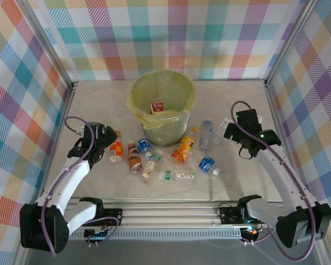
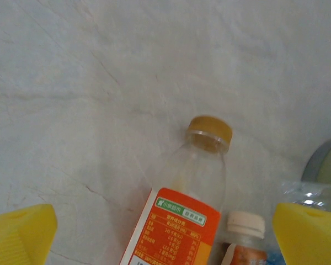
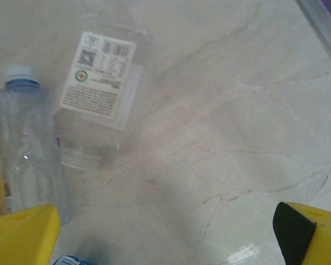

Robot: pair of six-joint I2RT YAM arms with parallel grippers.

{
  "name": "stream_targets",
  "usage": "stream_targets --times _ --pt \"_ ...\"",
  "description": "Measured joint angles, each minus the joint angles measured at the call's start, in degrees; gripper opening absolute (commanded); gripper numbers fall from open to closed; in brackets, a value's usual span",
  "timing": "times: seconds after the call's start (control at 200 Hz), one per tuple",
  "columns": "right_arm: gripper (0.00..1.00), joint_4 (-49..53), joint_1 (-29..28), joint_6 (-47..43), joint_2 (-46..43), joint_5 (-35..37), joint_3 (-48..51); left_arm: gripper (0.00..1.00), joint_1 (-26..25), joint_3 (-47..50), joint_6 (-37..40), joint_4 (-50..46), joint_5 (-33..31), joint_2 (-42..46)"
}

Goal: Put the plastic bottles in the bin

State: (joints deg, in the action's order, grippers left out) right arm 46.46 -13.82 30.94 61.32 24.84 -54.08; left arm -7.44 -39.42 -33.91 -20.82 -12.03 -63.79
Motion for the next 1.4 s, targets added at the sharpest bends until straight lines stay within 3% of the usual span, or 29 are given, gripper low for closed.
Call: stream_targets --times 0.245,0.55,0.91,1.24,1.4 --pt "1.00 -1.8 0.0 2.6 -0.4 0.1 2.8 1.00 0.1 -5.1 6.1 -0.2 6.5 -10.8" --pt "1.00 -5.2 0.0 3.0 -3.0 0.0 5.1 0.99 0.1 -7.5 9.1 0.0 9.1 -17.9" --pt "1.00 -5.5 0.0 3.0 -4.2 1.1 5.8 0.86 0.1 -7.6 9.2 0.3 9.9 -23.4" --pt "1.00 -7.0 0.0 2.7 -7.7 0.7 7.1 0.66 0.1 -7.6 8.9 1.6 9.4 -24.0" --pt "1.00 -7.8 0.0 2.7 -9.5 0.6 8.3 0.62 0.1 -7.6 8.7 1.6 9.0 -24.4"
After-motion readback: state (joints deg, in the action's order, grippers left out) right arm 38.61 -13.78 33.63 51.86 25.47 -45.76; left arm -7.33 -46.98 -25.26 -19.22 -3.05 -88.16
